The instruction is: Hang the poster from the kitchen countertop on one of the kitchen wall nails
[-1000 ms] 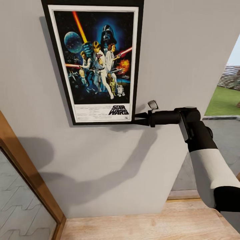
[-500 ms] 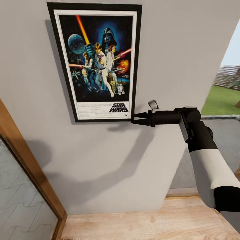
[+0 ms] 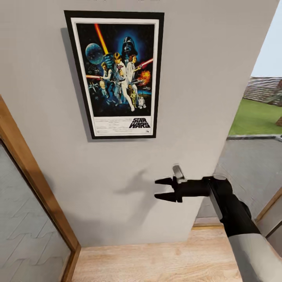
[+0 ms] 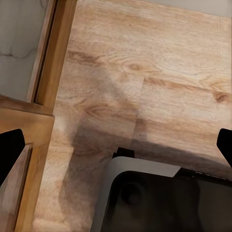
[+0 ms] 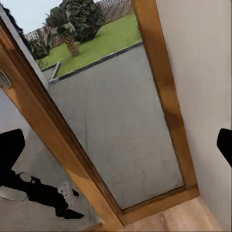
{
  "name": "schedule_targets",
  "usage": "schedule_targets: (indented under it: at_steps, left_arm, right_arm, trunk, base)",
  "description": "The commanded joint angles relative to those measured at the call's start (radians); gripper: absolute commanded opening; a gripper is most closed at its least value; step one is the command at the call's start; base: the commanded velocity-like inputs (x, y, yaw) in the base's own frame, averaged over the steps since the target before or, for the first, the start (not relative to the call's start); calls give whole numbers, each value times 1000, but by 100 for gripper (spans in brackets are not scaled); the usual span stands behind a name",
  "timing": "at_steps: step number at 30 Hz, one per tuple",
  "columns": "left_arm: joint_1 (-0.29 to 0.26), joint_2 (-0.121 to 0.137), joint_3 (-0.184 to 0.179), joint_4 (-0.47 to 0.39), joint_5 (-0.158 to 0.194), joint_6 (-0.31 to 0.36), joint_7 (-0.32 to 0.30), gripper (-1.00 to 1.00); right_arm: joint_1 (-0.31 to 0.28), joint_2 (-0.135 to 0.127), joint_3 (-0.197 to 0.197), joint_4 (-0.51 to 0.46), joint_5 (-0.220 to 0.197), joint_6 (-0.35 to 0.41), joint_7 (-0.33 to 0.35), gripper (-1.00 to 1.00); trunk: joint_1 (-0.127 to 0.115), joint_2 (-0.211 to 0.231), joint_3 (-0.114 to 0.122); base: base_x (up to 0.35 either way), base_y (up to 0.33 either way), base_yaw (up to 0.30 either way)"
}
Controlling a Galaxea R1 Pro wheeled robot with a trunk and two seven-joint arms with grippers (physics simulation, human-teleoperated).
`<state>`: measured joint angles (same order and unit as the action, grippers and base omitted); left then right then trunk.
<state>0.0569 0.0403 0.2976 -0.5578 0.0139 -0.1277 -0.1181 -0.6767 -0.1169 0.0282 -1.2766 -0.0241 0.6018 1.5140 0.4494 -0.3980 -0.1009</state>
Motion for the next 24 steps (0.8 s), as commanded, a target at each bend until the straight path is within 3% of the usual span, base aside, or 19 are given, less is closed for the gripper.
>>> schedule_targets:
  at_steps: [1,3,4,5,6,8,9,15,17,19,20,21,23,24]
  left_arm:
    - [0,-1,5,-1,1,-1,-8,100]
    - [0,-1,5,-1,1,-1,-9,100]
    - [0,0,5,-1,1,-1,-9,100]
    - [0,-1,4,-1,1,-1,-8,100]
    - [0,-2,3,-1,0,-1,-8,100]
    - [0,-2,2,-1,-1,-1,-8,100]
    - [0,-2,1,-1,-2,-1,-7,100]
    - [0,-2,-4,1,-5,1,-6,100]
    - [0,-2,-7,2,-6,2,-6,100]
    - [0,-2,-10,2,-7,2,-5,100]
    - [0,-3,-11,2,-7,2,-5,100]
    - [0,-3,-12,2,-7,2,-5,100]
    - [0,-3,-12,2,-8,2,-5,100]
    - [0,-3,-13,2,-8,2,-5,100]
  right_arm:
    - [35,-1,-13,-2,-2,-6,1,100]
    - [106,0,-49,-4,-2,-39,1,100]
    - [181,0,-84,-3,-1,-80,0,100]
    - [373,-4,-170,70,3,-230,1,100]
    - [419,-10,-197,120,4,-284,1,100]
    - [457,-23,-223,191,5,-343,1,100]
    - [484,-38,-241,280,6,-406,0,100]
    - [521,-75,-268,627,18,-636,-28,100]
    - [526,-93,-271,773,29,-718,-101,100]
    - [528,-103,-270,898,36,-779,-229,100]
    - [530,-107,-268,1010,39,-815,-428,100]
    - [530,-106,-266,1066,41,-828,-573,100]
    - [530,-104,-264,1112,42,-835,-717,100]
    - [531,-101,-263,1147,42,-839,-835,100]
  trunk:
    - [1,-2,-2]
    - [1,-2,-2]
    - [1,-2,-2]
    - [1,-2,-2]
    - [1,-2,-2]
    - [1,-2,-2]
    - [1,-2,-2]
    - [1,-2,-2]
    - [1,-2,-2]
    - [1,-2,-2]
    - [1,-2,-2]
    - [1,-2,-2]
    - [1,-2,-2]
    - [1,-2,-2]
  base:
    - [-1,0,0]
    - [0,0,0]
    - [0,0,0]
    - [0,0,0]
    - [0,0,0]
    - [0,0,0]
    - [0,0,0]
    - [0,0,0]
    - [0,0,0]
    - [0,0,0]
    - [0,0,0]
    - [0,0,0]
    - [0,0,0]
    - [0,0,0]
